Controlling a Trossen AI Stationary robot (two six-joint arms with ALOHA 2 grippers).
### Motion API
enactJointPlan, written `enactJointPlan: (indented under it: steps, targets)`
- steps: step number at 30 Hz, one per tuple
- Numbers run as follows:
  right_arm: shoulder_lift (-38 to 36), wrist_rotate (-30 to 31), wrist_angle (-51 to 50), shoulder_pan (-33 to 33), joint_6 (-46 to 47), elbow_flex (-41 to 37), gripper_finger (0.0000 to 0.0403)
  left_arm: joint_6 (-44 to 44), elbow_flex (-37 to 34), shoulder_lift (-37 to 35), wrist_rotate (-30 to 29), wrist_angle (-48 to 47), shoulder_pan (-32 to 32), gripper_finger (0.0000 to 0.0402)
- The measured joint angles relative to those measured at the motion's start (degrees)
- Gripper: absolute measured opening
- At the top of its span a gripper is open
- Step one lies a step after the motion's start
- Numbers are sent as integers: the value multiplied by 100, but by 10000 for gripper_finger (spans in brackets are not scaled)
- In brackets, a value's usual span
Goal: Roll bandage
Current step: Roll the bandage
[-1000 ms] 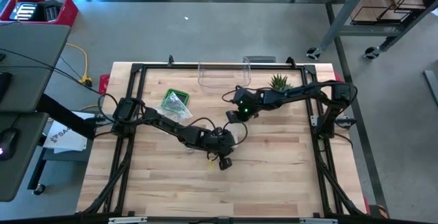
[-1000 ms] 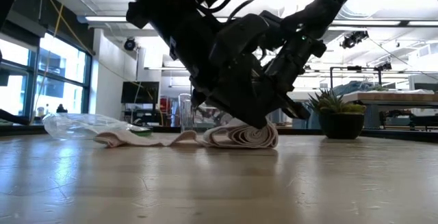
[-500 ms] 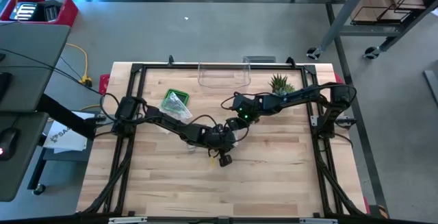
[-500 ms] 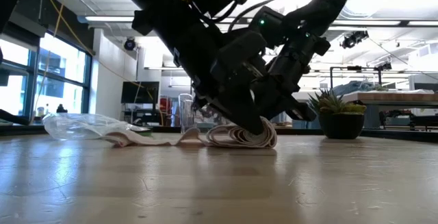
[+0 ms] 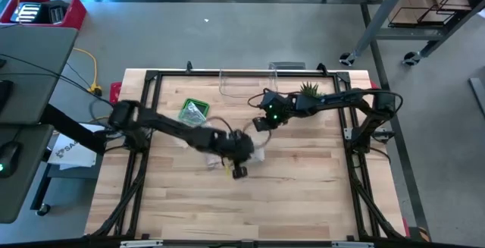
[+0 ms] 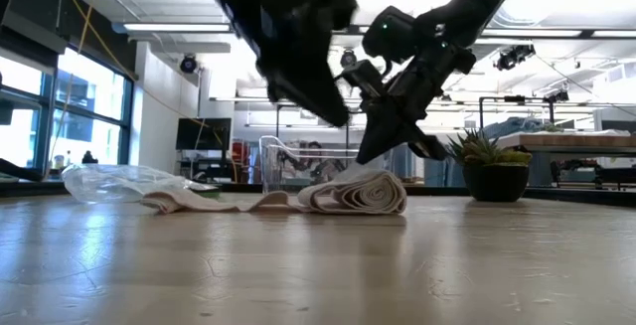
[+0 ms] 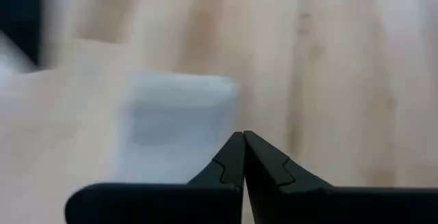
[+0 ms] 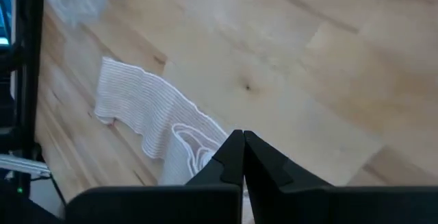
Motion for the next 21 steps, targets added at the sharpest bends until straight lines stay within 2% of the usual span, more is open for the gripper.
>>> enactJointPlan:
  steps: [4, 7, 15, 21]
  targets:
    - [-226, -20, -366, -27, -329, 0, 0, 324, -95, -670, -431, -491, 230, 0]
    - [-328, -52, -670, 120, -485, 0, 0, 193, -444, -1000, -588, -626, 346, 0]
    - [-357, -38, -1251, 679, -798, -7, 0, -1130, -1760, -1599, -132, -680, 33, 0]
    - [-353, -22, -1117, 811, -562, -7, 0, -1601, -1932, -1878, -127, -1214, -204, 0]
